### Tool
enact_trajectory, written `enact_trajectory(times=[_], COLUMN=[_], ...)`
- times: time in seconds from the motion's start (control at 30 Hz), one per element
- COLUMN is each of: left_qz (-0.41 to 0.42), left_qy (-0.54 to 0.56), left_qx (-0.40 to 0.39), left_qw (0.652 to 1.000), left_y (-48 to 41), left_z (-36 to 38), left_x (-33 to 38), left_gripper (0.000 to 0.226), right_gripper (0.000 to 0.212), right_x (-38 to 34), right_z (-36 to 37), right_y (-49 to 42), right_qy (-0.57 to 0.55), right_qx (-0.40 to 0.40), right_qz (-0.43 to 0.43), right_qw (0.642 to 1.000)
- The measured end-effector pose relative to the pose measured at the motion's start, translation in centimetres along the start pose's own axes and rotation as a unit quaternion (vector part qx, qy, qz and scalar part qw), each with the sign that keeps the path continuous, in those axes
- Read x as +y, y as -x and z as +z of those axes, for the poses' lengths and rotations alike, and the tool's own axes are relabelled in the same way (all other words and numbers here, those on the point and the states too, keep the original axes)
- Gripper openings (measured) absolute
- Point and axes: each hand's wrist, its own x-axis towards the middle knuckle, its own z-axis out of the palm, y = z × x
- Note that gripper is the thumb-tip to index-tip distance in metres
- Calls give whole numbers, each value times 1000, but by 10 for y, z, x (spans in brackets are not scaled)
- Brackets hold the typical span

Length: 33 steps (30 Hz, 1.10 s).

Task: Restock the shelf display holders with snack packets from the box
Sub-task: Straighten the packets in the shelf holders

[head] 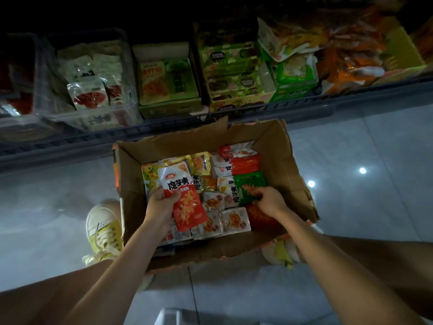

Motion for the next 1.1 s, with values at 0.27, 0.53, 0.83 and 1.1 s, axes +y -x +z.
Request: enact_trajectory(times=[0.27, 0.53, 0.83, 1.1], left_qz=[-30, 0, 3, 82], left_qy=[-6, 3, 82, 169], left_qx=[-20, -24, -76, -105], left_qw=[999, 1000, 994, 977], left_y=[-5, 12, 71, 144], left_z=[2, 7, 34, 40], left_x=[-13, -1, 33, 82], left_gripper=[22, 27, 27, 47], right_gripper=[17, 13, 9, 19], right_x=[1, -29, -91, -146], right_z=[-11, -80, -76, -75], right_y=[2, 44, 111, 167], right_qy=[199, -169, -506, -373], right_qx=[-69, 116, 0, 141], right_qz=[-69, -30, 1, -140], right_qw=[975, 978, 863, 906])
